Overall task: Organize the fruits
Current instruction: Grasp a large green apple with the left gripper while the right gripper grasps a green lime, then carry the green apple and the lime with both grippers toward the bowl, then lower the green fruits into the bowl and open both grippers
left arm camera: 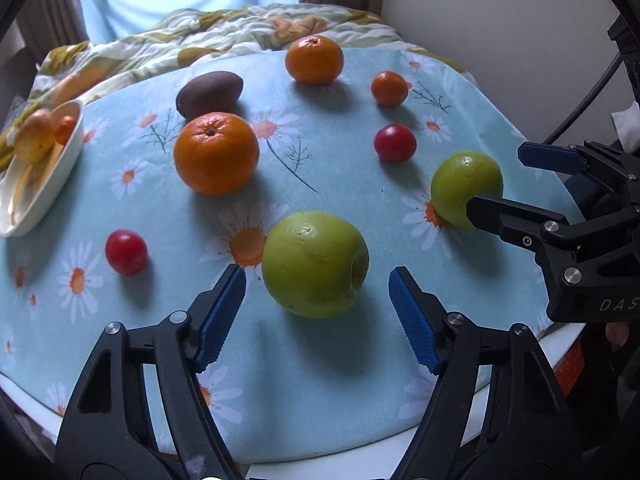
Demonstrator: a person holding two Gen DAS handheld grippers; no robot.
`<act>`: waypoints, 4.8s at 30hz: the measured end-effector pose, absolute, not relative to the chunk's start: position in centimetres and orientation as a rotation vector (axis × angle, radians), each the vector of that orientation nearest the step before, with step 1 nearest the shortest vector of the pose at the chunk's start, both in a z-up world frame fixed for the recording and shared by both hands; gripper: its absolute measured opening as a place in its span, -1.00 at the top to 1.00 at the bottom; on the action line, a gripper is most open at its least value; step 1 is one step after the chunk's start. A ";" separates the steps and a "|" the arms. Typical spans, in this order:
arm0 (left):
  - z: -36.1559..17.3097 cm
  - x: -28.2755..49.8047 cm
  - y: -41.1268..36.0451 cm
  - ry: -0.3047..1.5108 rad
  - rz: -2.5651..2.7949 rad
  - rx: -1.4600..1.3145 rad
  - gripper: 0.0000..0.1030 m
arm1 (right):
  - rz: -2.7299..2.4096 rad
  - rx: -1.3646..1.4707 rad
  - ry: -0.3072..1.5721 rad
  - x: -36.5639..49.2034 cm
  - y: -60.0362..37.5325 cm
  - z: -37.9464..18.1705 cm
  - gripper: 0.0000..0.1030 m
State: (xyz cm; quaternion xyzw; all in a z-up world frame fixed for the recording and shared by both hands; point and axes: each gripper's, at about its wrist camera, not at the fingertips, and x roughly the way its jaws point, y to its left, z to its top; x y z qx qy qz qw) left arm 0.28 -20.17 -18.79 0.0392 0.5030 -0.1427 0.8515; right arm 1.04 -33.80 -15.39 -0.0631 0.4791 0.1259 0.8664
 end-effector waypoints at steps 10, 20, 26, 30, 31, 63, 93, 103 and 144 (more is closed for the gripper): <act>-19.4 0.5 -20.6 1.053 -0.291 0.090 -0.17 | 0.276 -0.161 1.011 1.3 -33.2 -16.8 -0.46; -19.6 0.2 -20.4 1.050 -0.295 0.089 -0.16 | 0.285 -0.148 1.018 2.0 -33.5 -17.7 -0.31; -19.6 0.0 -20.0 1.048 -0.291 0.076 -0.16 | 0.301 -0.138 1.035 2.5 -33.3 -18.2 -0.05; -19.4 0.1 -19.5 1.045 -0.282 0.058 -0.16 | 0.294 -0.133 1.045 2.8 -33.2 -18.2 0.02; -19.3 0.2 -19.3 1.043 -0.282 0.053 -0.16 | 0.292 -0.128 1.046 2.7 -33.3 -18.2 0.02; -11.9 4.4 -4.8 0.940 -0.216 -0.043 -0.16 | 0.332 -0.065 0.976 4.8 -21.7 -10.2 0.02; -17.0 14.7 13.4 1.028 -0.183 -0.024 -0.17 | 0.348 -0.031 0.998 13.8 -5.8 -11.5 0.02; -16.0 14.5 13.8 0.964 -0.187 0.056 -1.00 | 0.311 -0.005 0.997 13.5 -4.9 -11.4 0.02; -16.4 8.4 15.6 1.103 -0.067 -0.033 -1.00 | 0.564 -0.153 1.127 18.0 2.6 -16.5 0.02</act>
